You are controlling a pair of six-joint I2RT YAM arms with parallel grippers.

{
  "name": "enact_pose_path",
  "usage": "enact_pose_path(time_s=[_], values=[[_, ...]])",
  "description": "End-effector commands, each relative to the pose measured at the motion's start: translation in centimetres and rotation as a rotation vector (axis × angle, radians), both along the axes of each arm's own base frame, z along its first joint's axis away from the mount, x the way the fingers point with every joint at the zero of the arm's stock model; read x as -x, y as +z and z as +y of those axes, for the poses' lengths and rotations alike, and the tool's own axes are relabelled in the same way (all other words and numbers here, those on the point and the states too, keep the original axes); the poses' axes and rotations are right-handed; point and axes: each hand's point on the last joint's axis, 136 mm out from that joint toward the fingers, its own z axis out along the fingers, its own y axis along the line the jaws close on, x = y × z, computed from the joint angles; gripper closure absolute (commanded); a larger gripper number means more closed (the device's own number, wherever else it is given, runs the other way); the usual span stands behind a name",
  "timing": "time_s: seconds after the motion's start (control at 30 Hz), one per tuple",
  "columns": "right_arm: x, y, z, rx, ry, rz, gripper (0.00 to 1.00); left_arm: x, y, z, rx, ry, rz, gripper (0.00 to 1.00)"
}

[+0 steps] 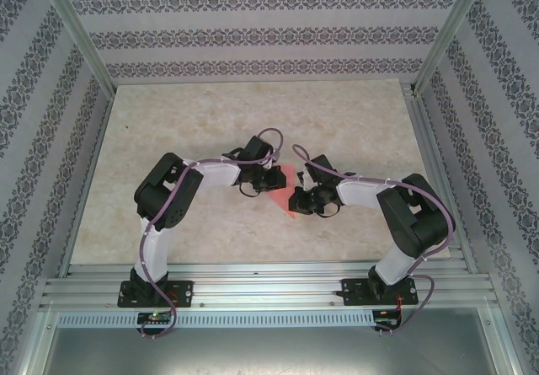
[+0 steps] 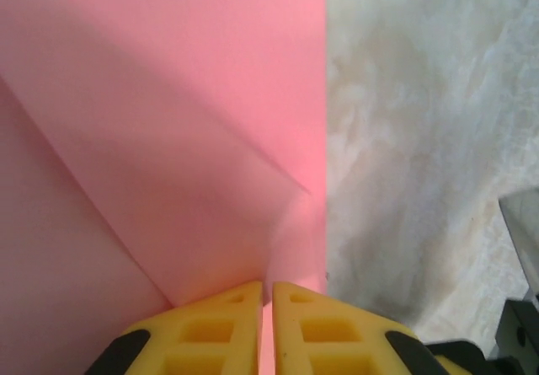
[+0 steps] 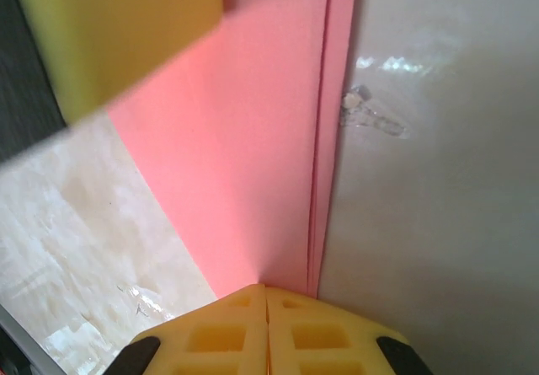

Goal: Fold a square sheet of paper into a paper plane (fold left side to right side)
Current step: Fourth fold the wing at the center of the table.

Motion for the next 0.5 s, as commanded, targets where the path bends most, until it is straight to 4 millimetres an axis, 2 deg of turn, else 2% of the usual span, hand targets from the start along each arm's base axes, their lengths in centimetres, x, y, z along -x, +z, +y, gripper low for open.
enact_pose_path(time_s=[0.0, 0.23, 0.47], values=[[6.3, -6.2, -6.0, 0.326, 0.017, 0.21, 0.93, -4.2, -1.5, 3.3, -0.109, 0.078, -0.072, 0.85], [6.5, -6.3, -5.8, 0.325, 0.02, 0.216, 0.93, -7.3, -2.0, 4.5, -0.112, 0.103, -0.086, 0.84], [6.5, -6.3, -5.7, 0.319, 0.024, 0.214, 0.93, -8.9, -2.7, 6.5, -0.132, 0.126, -0.096, 0.83]])
